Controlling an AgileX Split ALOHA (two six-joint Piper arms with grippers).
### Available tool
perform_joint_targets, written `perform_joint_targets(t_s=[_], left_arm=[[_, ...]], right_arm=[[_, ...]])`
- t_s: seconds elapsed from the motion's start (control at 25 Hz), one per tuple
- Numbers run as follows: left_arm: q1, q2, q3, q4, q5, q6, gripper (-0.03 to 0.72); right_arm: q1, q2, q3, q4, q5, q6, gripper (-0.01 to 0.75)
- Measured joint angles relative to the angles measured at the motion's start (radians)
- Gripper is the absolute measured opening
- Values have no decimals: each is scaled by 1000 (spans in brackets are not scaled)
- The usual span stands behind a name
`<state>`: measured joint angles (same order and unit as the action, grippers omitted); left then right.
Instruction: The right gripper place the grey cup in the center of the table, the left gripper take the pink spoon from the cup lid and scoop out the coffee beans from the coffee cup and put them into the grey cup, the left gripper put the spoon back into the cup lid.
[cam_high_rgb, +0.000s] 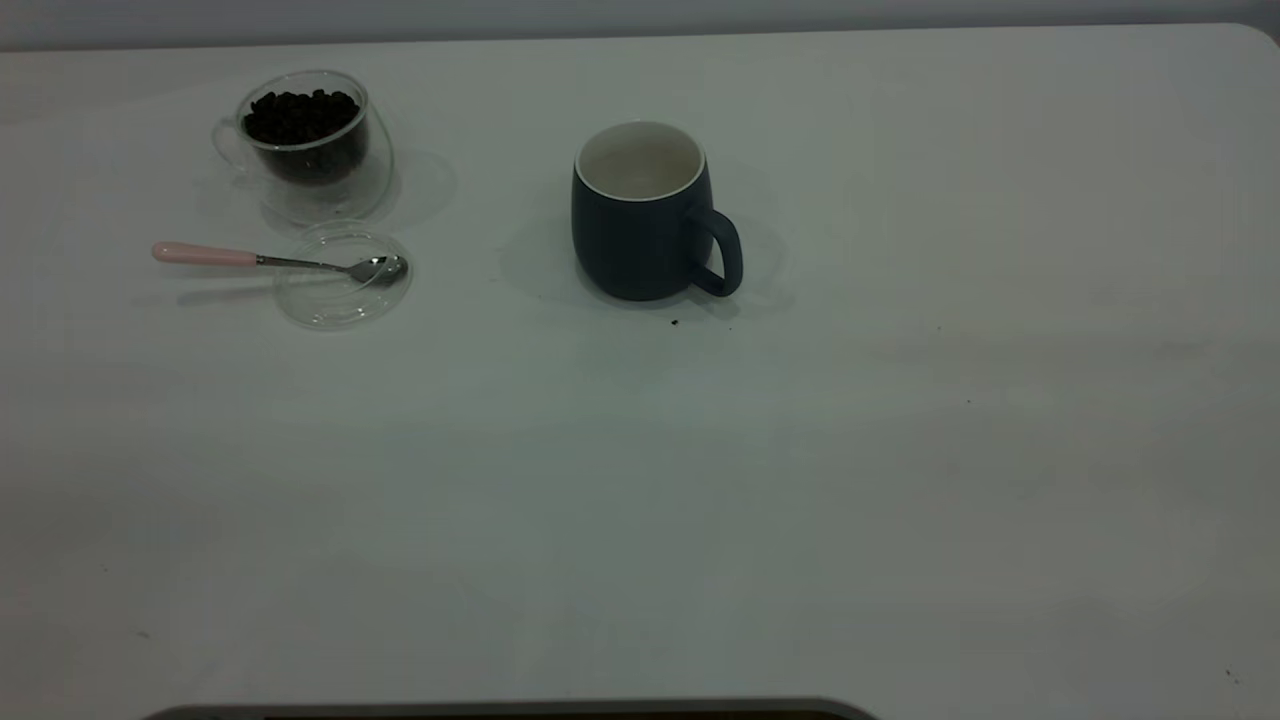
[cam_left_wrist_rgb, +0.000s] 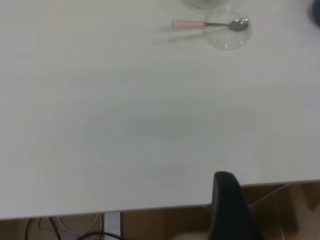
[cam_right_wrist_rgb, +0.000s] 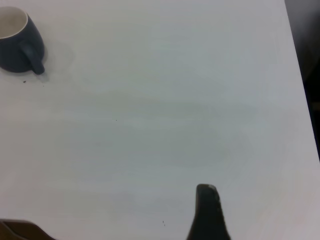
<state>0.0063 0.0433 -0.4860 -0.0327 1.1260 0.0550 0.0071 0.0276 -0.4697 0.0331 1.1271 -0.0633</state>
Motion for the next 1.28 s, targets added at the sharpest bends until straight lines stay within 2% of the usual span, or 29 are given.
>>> perform_joint_targets(t_s=[0.12, 1.28], left_arm=[[18, -4, 0, 0, 0, -1, 484], [18, -61, 0, -2, 7, -3, 484]], right_arm=[[0, 0, 0, 0, 0, 0, 591], [0, 0, 0, 0, 0, 0, 591]])
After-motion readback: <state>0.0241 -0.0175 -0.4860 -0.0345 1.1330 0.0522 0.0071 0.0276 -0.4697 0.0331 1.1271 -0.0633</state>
